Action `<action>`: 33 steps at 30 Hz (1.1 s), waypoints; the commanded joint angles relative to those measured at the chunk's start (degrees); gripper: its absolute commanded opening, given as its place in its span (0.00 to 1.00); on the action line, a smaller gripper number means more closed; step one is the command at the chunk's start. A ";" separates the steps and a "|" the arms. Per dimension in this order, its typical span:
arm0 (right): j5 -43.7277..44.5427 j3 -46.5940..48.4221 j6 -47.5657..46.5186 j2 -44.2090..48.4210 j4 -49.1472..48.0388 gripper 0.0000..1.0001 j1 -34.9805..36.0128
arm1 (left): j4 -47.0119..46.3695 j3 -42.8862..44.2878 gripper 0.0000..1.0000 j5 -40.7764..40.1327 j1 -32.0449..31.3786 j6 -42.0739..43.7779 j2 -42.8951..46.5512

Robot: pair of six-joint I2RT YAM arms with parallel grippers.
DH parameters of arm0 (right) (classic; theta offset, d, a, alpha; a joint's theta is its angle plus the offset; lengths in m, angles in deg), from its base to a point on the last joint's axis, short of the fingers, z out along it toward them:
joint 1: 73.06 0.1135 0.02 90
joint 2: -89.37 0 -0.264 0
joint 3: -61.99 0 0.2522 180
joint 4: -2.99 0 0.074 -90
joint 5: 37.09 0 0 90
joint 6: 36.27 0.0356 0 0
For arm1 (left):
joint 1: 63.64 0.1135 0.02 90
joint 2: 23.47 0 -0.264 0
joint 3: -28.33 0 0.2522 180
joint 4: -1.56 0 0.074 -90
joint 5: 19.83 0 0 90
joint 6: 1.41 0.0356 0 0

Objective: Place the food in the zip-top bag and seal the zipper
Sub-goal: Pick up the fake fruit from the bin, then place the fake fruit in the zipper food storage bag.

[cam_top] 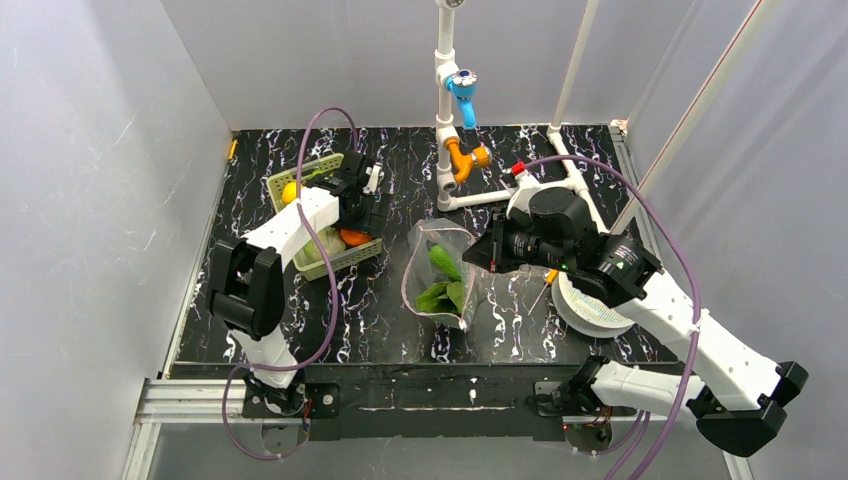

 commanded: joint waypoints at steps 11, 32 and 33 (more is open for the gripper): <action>1.19 -0.79 0.00 3.14 -0.90 0.01 -0.22 | -1.81 -2.56 0.56 -0.07 -0.27 0.75 8.72; 8.01 10.30 -3.58 0.79 8.58 0.01 -0.26 | -9.16 -12.41 0.50 12.22 -0.35 -3.93 30.61; 5.45 9.27 -2.80 -0.53 6.25 0.01 -0.26 | -7.63 -11.98 0.50 13.32 -0.29 -5.79 31.95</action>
